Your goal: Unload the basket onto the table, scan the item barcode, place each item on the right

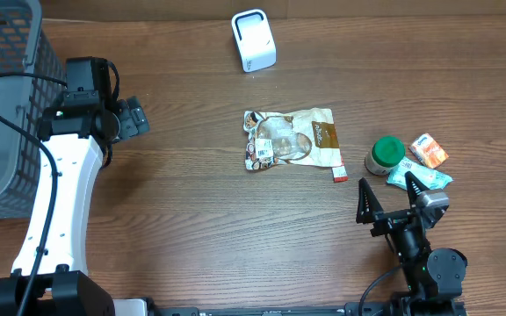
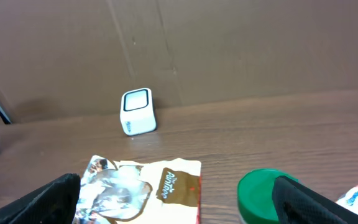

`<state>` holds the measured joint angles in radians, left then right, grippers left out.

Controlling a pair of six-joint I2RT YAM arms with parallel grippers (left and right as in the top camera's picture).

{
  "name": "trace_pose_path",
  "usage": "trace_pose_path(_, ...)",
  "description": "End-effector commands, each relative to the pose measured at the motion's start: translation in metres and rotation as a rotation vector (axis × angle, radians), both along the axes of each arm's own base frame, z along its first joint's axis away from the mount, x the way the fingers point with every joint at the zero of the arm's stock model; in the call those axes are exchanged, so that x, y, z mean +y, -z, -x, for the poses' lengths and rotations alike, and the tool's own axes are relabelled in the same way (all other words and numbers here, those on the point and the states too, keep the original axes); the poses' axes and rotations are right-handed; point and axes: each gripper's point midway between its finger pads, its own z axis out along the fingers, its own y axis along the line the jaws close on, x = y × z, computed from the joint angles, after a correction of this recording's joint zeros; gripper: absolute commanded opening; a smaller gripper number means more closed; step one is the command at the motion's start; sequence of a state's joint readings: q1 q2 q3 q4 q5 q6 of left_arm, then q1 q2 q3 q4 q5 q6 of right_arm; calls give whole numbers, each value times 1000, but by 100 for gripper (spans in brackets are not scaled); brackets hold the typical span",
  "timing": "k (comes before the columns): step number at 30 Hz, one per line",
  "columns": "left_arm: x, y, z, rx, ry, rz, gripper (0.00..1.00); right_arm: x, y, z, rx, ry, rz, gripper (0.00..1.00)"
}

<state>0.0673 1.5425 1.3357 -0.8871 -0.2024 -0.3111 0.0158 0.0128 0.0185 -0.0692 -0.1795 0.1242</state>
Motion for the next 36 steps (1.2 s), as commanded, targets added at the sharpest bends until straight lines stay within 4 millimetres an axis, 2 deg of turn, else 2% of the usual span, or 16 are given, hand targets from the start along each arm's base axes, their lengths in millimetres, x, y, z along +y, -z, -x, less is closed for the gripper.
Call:
trace_pose_path(1,2,-4,-3,-8,7,-5,100,2,2,0,-25,-12,101,100)
trace_pose_path(9,2,-4,-3,-8,7,-5,100,-5,2,-1,-24,19,103,100)
trace_pose_path(33,2,-2,-3,-5,6,-4,100,-5,2,-1,-24,19,103,100)
trace_pose_path(36,0,-13,-1,-35,9,-7,99,-5,2,-1,-24,19,103,100)
